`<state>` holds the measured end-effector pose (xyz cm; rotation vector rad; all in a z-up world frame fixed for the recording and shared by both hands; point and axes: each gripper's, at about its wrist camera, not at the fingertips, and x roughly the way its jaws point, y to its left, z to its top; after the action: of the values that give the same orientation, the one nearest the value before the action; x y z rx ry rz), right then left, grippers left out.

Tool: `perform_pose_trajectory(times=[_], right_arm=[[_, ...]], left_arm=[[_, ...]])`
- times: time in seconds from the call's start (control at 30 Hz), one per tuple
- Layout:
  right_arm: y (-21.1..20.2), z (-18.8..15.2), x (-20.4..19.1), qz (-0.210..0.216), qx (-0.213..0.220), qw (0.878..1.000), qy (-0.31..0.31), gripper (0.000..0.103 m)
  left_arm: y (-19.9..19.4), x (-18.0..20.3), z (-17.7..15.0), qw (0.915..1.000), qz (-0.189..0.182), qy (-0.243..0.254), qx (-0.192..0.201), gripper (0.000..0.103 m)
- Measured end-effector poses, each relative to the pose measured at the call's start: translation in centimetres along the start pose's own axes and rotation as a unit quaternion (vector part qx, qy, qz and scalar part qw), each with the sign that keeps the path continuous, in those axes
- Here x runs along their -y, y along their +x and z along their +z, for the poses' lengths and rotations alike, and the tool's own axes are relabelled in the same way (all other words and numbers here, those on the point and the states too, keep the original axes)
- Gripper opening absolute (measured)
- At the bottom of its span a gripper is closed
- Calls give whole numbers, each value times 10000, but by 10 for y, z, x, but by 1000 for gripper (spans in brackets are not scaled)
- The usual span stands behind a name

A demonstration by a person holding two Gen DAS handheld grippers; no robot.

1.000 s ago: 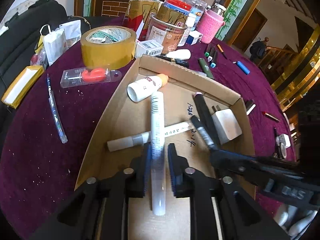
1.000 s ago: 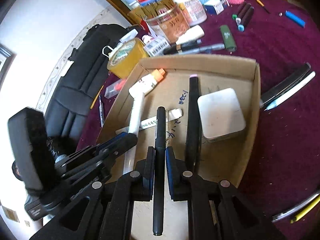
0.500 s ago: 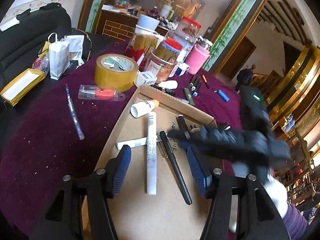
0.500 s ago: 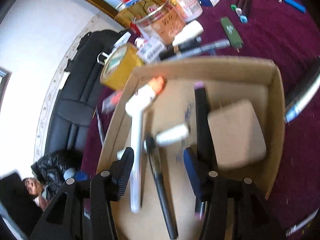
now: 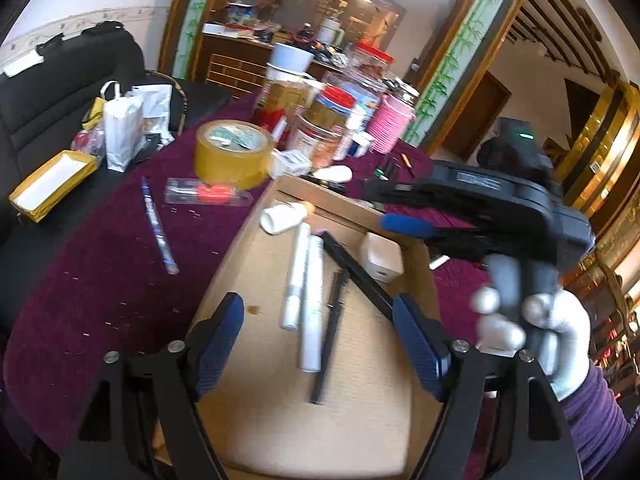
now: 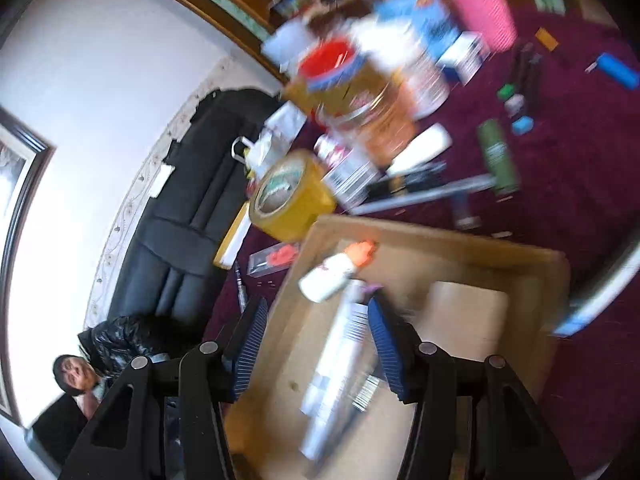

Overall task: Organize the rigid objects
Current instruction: 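Release the white marker into the box while the right tool releases the black marker, then move both open tools from the box back to the pens on the table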

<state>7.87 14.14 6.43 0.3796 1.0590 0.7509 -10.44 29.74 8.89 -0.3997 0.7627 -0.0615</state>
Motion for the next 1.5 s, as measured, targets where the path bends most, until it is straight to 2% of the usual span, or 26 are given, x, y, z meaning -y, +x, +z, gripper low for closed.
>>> perform_pose_trajectory(times=[0.1, 0.23, 0.4, 0.47, 0.6, 0.77, 0.9, 0.97, 1.07, 1.13, 1.17, 1.2, 1.43, 1.5], right_arm=[[-54, -16, 20, -343, 401, 9984, -209, 67], [-136, -43, 73, -1168, 1023, 9876, -239, 75], [-221, -73, 160, -2206, 1416, 9645, 318, 75], [-241, -84, 190, -2350, 1472, 9582, 700, 75], [-264, -102, 227, -2315, 1580, 9536, 1099, 75], [-266, -123, 238, -2065, 1721, 9554, 1224, 75], [-263, -138, 250, -1848, 1882, 9549, 1361, 75], [-252, -145, 256, -1873, 1886, 9537, 1404, 75], [-255, -145, 246, -1980, 2020, 9516, 1199, 77], [-251, -144, 245, -2027, 1908, 9536, 1146, 77], [-248, -143, 245, -2024, 1844, 9552, 1121, 77], [-247, -143, 245, -2029, 1829, 9556, 1101, 77], [-248, -145, 249, -1973, 1822, 9560, 1181, 77], [-247, -145, 251, -1948, 1797, 9564, 1224, 77]], left_arm=[[4, 18, -5, 9997, -179, 145, -122, 77], [9, 55, -16, 9974, -457, 490, -261, 78], [23, 109, -35, 9917, -768, 904, -498, 81], [32, 133, -45, 9884, -829, 1096, -645, 81], [52, 173, -64, 9800, -792, 1569, -938, 81], [85, 212, -84, 9656, -555, 2179, -1304, 81], [113, 223, -89, 9611, -258, 2286, -1527, 81], [123, 226, -89, 9590, -25, 2412, -1487, 81], [134, 228, -92, 9499, 214, 2748, -1477, 80], [140, 225, -93, 9462, 111, 2784, -1642, 56], [142, 223, -93, 9442, 35, 2789, -1750, 37], [144, 220, -93, 9432, 7, 2784, -1813, 33], [152, 219, -81, 9469, -30, 2643, -1830, 32], [158, 223, -81, 9440, -190, 2663, -1941, 33]])
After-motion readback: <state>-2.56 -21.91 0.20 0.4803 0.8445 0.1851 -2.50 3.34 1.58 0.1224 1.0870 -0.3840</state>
